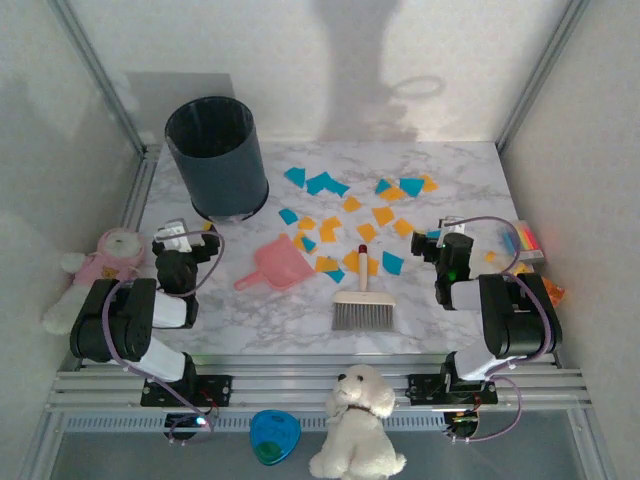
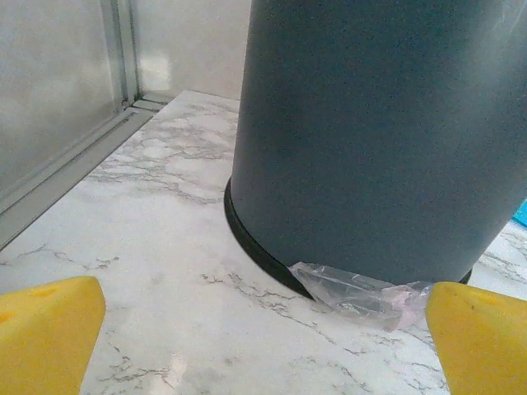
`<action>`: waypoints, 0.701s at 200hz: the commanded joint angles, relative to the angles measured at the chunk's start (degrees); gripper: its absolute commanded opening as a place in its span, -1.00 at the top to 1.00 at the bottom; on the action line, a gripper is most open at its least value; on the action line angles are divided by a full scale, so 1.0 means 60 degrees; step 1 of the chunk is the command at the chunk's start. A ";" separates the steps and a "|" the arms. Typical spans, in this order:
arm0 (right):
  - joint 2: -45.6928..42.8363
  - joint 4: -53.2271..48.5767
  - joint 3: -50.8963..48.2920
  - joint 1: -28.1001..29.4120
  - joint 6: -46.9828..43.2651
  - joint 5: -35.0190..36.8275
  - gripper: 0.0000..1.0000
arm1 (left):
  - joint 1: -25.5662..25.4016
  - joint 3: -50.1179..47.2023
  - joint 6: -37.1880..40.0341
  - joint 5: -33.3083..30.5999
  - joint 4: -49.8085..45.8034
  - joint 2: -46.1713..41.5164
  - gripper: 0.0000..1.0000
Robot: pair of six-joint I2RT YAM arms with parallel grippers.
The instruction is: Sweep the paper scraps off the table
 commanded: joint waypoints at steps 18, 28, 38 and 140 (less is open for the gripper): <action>0.0083 0.0323 0.0108 0.0060 -0.0098 0.0079 -0.98 | -0.0033 0.0141 -0.0092 -0.0103 0.0078 0.0082 -0.99; 0.0083 0.0330 0.0110 0.0064 -0.0091 0.0083 -0.98 | -0.0035 0.0148 -0.0095 -0.0105 0.0083 0.0083 -0.99; 0.0083 0.0322 0.0117 0.0071 -0.0090 0.0079 -0.98 | -0.0035 0.0141 -0.0105 -0.0091 0.0075 0.0082 -0.99; -0.0005 0.0235 0.0147 0.0064 -0.0178 -0.0120 -0.98 | -0.0049 0.0083 0.0045 0.0205 0.0150 0.0014 -0.99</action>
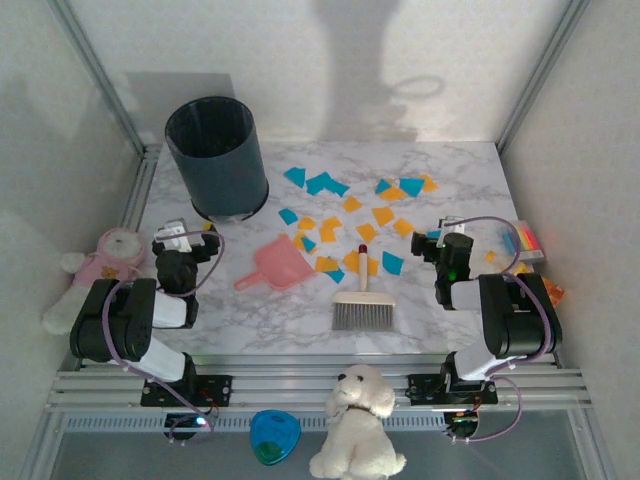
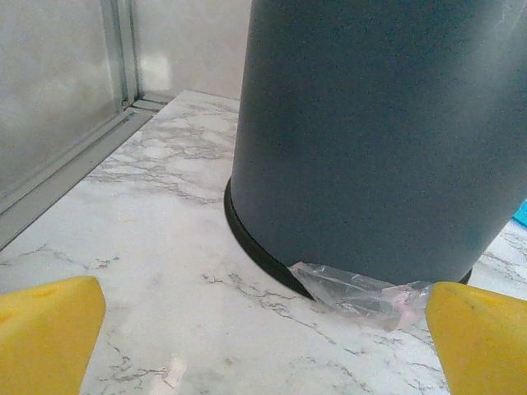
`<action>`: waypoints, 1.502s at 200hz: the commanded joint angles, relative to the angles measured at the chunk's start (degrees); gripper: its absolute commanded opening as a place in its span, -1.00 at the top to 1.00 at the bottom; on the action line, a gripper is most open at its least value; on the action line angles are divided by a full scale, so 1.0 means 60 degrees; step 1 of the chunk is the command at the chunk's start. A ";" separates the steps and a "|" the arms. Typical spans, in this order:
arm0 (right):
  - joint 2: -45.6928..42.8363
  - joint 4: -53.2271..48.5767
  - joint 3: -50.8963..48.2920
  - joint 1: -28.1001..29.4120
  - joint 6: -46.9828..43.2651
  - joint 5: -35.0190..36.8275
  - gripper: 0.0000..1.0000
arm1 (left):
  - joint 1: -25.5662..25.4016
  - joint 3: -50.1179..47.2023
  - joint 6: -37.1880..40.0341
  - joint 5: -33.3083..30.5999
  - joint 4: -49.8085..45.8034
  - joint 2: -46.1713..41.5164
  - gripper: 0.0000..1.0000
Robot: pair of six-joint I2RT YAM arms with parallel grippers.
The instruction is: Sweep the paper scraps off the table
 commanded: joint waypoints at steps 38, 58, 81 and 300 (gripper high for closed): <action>-0.0792 -0.0026 -0.0096 0.0057 0.0041 0.0393 -0.98 | -0.0314 -0.0267 -0.0146 -0.1035 -0.0437 -0.1409 -0.99; -0.1466 -0.1076 0.0128 0.0057 0.0258 0.0757 -0.98 | -0.0313 0.0351 -0.0914 -0.1784 -0.2999 -0.2636 -0.99; -0.2492 -0.4028 0.1175 0.0056 0.1092 0.1057 -0.98 | -0.0378 0.1506 -0.1520 -0.1960 -0.6078 -0.3478 -0.99; -0.5959 -1.2350 0.2628 0.0423 0.3298 -0.0935 -0.98 | -0.9475 0.9550 -0.5856 -0.2397 -1.5326 0.1698 -0.70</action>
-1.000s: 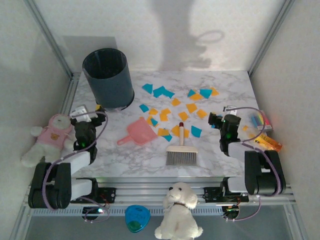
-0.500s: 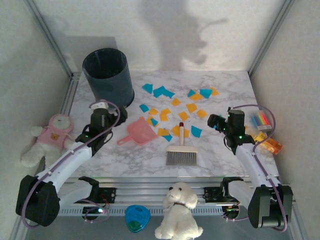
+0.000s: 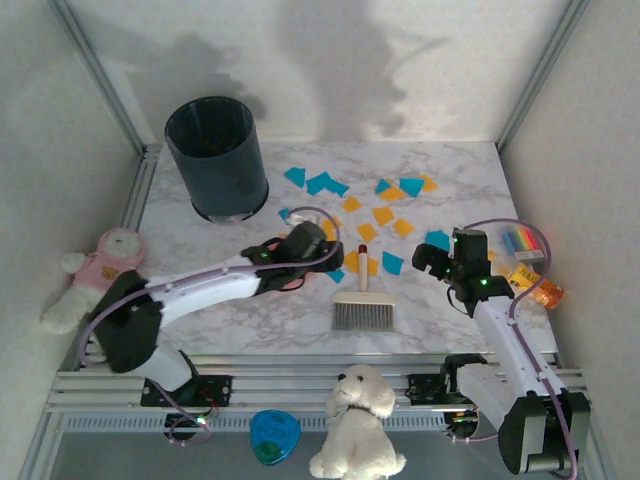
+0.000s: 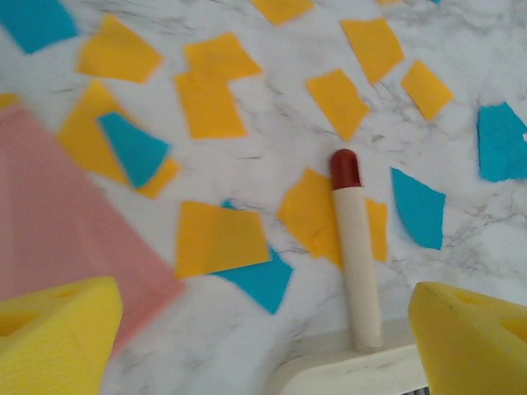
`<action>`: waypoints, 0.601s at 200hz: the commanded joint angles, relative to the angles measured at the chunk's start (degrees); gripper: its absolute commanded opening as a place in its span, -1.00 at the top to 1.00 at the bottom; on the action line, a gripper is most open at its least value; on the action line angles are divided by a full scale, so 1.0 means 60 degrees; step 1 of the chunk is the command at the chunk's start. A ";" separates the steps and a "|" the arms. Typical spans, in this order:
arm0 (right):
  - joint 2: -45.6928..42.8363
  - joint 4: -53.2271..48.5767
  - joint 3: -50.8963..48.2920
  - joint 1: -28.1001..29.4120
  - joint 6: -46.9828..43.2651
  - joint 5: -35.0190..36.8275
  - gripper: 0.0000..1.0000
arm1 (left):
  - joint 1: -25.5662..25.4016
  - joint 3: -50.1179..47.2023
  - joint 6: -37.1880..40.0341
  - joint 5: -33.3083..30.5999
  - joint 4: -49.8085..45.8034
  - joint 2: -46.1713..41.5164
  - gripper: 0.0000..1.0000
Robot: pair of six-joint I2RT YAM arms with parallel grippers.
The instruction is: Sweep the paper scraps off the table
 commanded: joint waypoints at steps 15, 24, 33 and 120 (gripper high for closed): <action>-0.0120 -0.0386 0.0267 0.0051 0.0066 0.0313 -0.98 | -0.0813 0.2236 0.0026 -0.0850 -0.1602 0.2135 -0.62; -0.0120 -0.0412 0.0260 0.0047 0.0066 0.0341 -0.98 | -0.0974 0.2756 0.0038 -0.0818 -0.1819 0.2673 -0.57; -0.0117 -0.0440 0.0265 0.0059 0.0051 0.0352 -0.98 | -0.1096 0.3271 0.0031 -0.0780 -0.2080 0.3156 -0.51; -0.0116 -0.0660 0.0267 0.0054 0.0029 0.0706 -0.98 | -0.1548 0.5195 -0.0030 -0.0910 -0.3238 0.5256 -0.01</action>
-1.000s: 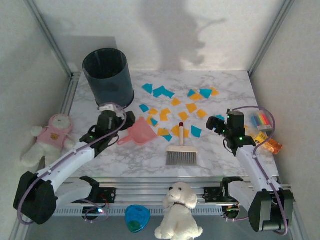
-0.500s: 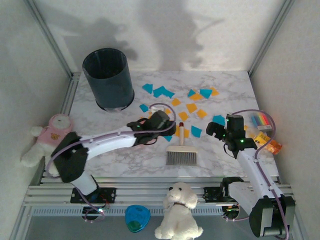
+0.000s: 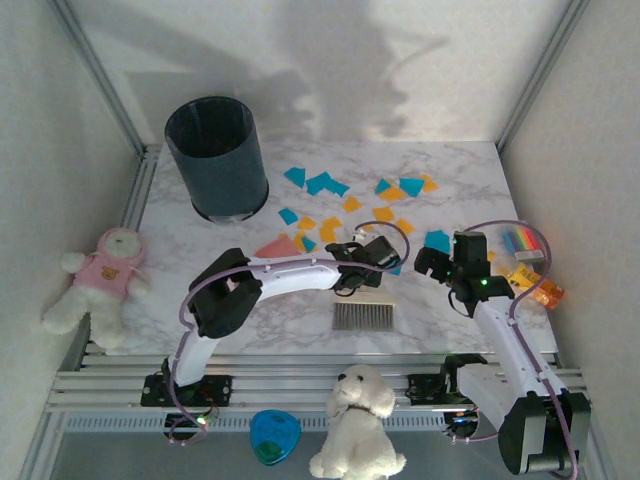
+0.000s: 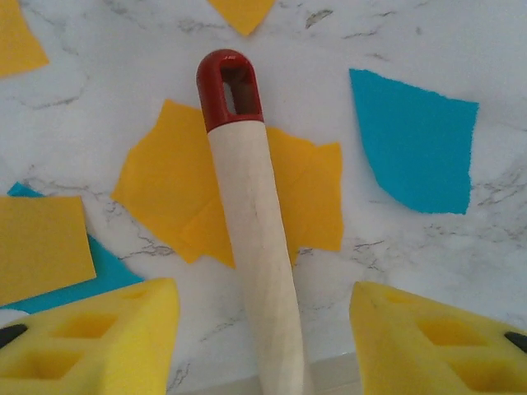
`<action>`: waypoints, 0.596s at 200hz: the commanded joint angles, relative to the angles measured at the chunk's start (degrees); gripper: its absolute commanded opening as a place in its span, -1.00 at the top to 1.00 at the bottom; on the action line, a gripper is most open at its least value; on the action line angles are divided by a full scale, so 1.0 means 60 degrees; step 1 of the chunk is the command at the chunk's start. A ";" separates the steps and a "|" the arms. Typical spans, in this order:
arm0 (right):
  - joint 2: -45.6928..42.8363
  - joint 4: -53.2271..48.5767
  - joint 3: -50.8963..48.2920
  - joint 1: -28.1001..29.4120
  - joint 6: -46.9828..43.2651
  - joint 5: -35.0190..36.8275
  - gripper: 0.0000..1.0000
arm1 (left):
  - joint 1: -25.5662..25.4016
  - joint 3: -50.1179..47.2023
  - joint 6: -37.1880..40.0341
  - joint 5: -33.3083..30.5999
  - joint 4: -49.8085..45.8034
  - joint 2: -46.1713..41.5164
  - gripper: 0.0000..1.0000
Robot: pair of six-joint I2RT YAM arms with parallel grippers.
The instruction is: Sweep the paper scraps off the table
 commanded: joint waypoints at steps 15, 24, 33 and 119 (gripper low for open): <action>-0.0112 -0.0249 0.0274 0.0055 0.0023 0.0345 -0.98 | -0.0061 0.0406 -0.0003 -0.0009 -0.0641 0.0373 0.06; -0.0089 -0.0258 0.0267 0.0056 0.0037 0.0361 -0.97 | -0.0076 0.0457 -0.0009 0.0021 -0.0703 0.0457 0.06; -0.0094 -0.0255 0.0267 0.0059 0.0067 0.0354 -0.98 | -0.0076 0.0522 -0.0024 -0.0024 -0.0792 0.0559 0.06; -0.0006 -0.0282 0.0267 0.0059 0.0095 0.0353 -0.97 | -0.0135 0.0865 0.0049 0.0276 -0.0963 0.1244 0.17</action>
